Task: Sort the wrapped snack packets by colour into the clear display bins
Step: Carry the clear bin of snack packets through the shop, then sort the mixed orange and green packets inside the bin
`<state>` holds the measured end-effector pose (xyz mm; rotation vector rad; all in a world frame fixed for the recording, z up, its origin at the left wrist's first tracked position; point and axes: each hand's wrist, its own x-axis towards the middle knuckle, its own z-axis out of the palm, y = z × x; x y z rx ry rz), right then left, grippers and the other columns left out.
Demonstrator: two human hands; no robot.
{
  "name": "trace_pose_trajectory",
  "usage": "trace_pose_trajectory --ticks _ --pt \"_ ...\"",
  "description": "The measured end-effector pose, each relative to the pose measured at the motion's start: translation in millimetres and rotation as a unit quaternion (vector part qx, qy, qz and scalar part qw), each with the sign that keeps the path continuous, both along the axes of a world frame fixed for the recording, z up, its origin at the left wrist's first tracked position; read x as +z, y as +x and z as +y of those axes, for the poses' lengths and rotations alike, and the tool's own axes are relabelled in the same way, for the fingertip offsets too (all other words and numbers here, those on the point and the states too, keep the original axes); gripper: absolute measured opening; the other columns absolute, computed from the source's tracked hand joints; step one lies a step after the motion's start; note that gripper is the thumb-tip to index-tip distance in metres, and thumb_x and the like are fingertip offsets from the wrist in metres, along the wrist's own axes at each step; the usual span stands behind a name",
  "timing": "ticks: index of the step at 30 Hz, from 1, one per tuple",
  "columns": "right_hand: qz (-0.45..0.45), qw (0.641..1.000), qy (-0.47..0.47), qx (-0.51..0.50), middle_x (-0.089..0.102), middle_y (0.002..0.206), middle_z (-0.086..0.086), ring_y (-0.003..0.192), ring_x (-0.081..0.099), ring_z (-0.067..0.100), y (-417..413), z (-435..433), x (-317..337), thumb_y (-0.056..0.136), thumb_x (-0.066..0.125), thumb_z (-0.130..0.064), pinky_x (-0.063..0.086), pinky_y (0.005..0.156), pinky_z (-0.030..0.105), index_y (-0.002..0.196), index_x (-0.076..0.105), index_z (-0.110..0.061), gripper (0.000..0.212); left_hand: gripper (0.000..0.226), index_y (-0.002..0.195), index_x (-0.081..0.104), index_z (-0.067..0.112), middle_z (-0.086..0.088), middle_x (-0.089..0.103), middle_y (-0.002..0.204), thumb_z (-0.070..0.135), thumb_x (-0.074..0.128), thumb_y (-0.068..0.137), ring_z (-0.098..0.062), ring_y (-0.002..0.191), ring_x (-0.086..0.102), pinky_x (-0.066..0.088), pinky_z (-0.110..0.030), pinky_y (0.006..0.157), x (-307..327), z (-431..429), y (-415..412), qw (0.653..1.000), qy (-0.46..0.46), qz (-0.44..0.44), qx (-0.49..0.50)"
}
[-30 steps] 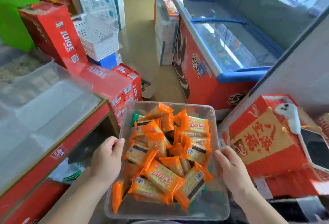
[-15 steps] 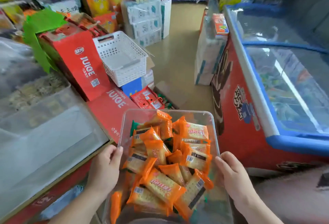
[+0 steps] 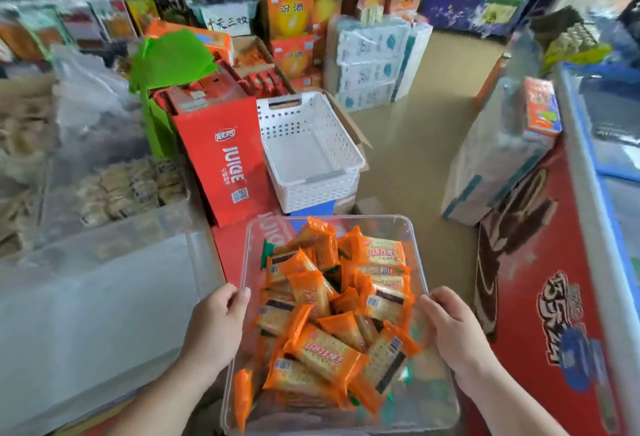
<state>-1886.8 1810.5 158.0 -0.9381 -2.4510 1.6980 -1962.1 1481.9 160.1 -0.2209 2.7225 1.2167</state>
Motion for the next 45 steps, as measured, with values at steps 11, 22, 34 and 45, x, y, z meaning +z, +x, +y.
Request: trace_pose_trajectory --ticks 11,22,34,45 --pt "-0.143 0.972 0.113 0.148 0.063 0.069 0.001 0.062 0.053 0.017 -165.1 -30.8 -36.4 0.095 0.054 -0.032 0.041 0.057 0.031 0.077 0.055 -0.012 0.026 0.022 0.076 0.049 0.019 0.0 0.06 0.073 0.02 0.054 0.097 -0.013 0.062 0.057 0.032 -0.022 0.049 -17.6 -38.5 -100.6 0.977 -0.136 -0.161 0.015" --pt "-0.203 0.914 0.135 0.324 0.051 0.068 0.002 0.06 0.047 0.021 -249.6 -19.3 -92.4 0.1 0.052 -0.026 0.036 0.059 0.033 0.075 0.043 -0.017 0.028 0.022 0.078 0.048 0.024 0.007 0.056 0.077 0.027 0.055 0.098 -0.008 0.068 0.054 0.036 -0.02 0.053 -24.6 -13.4 -119.3 0.943 -0.236 -0.217 0.094" --pt "-0.173 0.882 0.113 0.423 0.052 0.07 0.0 0.061 0.045 0.015 -260.1 -10.7 -92.5 0.101 0.052 -0.028 0.036 0.057 0.033 0.078 0.044 -0.015 0.028 0.02 0.116 0.061 0.019 0.004 0.063 0.094 0.025 0.054 0.098 -0.015 0.083 0.063 0.045 -0.023 0.064 -22.1 11.1 -117.3 0.879 -0.402 -0.252 0.034" --pt "0.049 0.746 0.289 0.598 0.002 0.165 -0.006 0.152 0.01 0.017 -259.3 -41.4 -57.2 0.082 0.068 -0.06 0.024 0.119 0.034 0.156 0.014 -0.035 0.094 0.096 0.156 0.013 0.034 0.01 0.021 0.163 0.072 0.06 0.081 -0.016 0.147 0.028 0.031 -0.037 0.118 -62.1 32.9 -102.4 0.954 -0.206 -0.186 -0.116"
